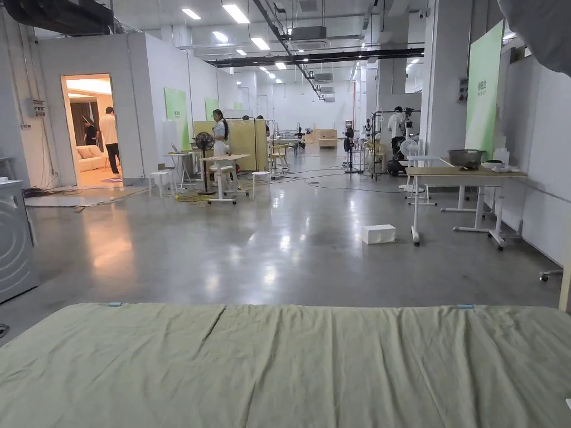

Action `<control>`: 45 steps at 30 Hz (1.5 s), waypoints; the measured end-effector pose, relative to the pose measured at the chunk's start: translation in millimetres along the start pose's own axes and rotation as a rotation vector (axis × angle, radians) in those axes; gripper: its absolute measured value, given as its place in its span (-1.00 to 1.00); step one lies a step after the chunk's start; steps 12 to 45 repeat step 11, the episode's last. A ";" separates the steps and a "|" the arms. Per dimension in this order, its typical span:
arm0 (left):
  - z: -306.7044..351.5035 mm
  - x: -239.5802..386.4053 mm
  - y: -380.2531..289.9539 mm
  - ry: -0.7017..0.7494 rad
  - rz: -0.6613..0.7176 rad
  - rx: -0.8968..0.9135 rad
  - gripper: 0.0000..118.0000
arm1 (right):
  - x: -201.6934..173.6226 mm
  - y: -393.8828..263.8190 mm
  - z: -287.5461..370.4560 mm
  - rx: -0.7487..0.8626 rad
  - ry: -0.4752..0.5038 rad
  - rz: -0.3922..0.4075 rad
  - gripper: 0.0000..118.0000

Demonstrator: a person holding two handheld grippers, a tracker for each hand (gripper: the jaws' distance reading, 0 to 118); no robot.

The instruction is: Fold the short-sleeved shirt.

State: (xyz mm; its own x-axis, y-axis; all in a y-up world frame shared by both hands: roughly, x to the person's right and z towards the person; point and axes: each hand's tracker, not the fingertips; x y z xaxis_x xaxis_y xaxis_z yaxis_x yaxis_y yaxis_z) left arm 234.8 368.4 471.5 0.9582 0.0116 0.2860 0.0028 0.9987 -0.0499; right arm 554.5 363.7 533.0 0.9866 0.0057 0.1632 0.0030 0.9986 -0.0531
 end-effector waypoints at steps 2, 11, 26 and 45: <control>-0.2 -0.6 0.1 0.009 0.003 0.000 1.00 | 1.5 -0.1 -0.1 0.000 0.004 -0.003 1.00; -2.2 -2.6 -2.7 0.026 0.006 -0.019 1.00 | 0.6 0.0 1.6 0.008 0.057 -0.018 1.00; -2.2 -2.6 -2.7 0.026 0.006 -0.019 1.00 | 0.6 0.0 1.6 0.008 0.057 -0.018 1.00; -2.2 -2.6 -2.7 0.026 0.006 -0.019 1.00 | 0.6 0.0 1.6 0.008 0.057 -0.018 1.00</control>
